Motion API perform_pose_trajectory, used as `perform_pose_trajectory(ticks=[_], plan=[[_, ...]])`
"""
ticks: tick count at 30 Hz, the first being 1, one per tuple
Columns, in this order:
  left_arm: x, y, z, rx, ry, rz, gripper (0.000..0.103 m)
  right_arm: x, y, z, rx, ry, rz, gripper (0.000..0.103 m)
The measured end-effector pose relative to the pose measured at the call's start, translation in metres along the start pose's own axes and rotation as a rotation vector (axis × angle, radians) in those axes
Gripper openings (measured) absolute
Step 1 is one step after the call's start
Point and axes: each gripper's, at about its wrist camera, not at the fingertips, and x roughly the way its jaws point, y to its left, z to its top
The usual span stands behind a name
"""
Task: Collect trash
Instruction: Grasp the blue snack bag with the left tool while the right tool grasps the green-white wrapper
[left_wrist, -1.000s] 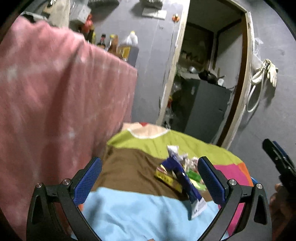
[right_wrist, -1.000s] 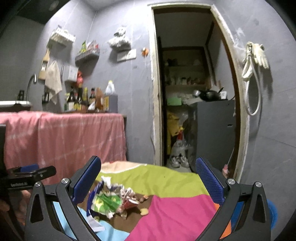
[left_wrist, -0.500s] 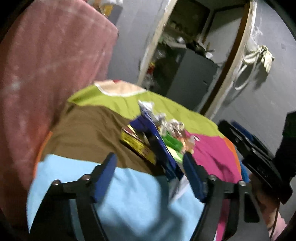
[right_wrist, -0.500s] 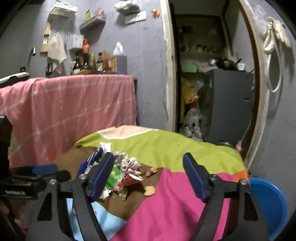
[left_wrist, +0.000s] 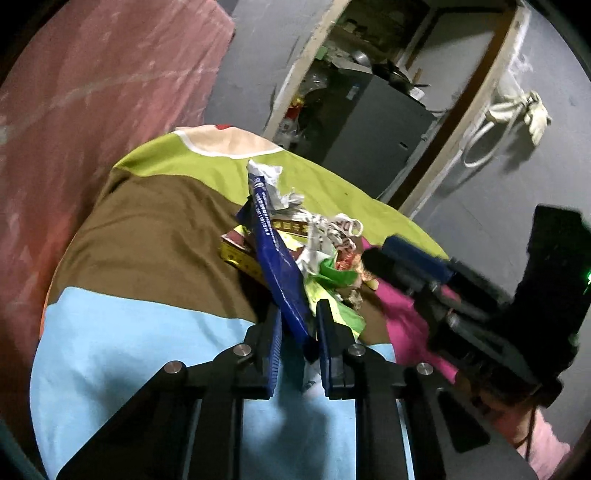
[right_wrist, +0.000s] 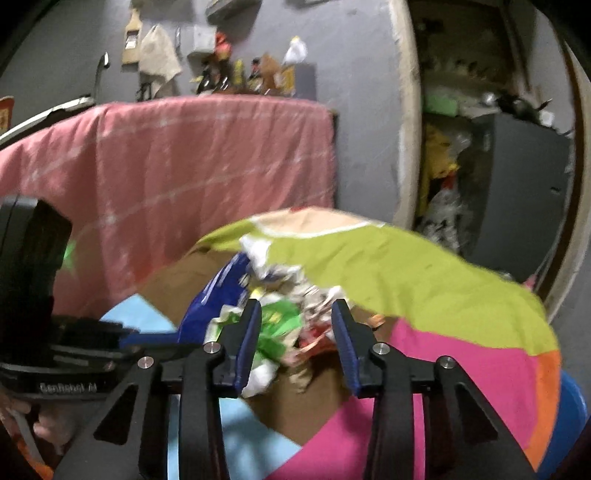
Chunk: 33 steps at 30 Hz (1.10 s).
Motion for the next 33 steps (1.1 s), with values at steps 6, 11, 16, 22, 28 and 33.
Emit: perform_pose_trajectory(ticks=[6,11,16,22,28,33], plan=[[-0.010,0.007,0.002,-0.012,-0.004,0.025,0.013,0.022,0.004,-0.003,-0.005,0.088,0.052,0.036],[-0.017,0.009,0.001,-0.028,-0.006,0.031,0.011,0.028,0.009,-0.004,-0.019,0.127,0.086,0.036],[-0.024,0.012,0.002,-0.047,-0.022,0.045,0.009,0.037,0.015,-0.006,-0.049,0.164,0.074,0.028],[-0.035,0.003,-0.002,-0.026,-0.042,0.047,0.005,0.034,0.018,-0.011,-0.056,0.184,0.055,0.005],[-0.047,-0.010,-0.006,-0.001,-0.090,0.046,0.004,-0.003,0.020,-0.014,-0.018,0.075,0.035,0.002],[-0.059,-0.029,-0.004,0.029,-0.165,0.043,0.004,-0.045,0.020,-0.011,0.017,-0.085,0.001,0.002]])
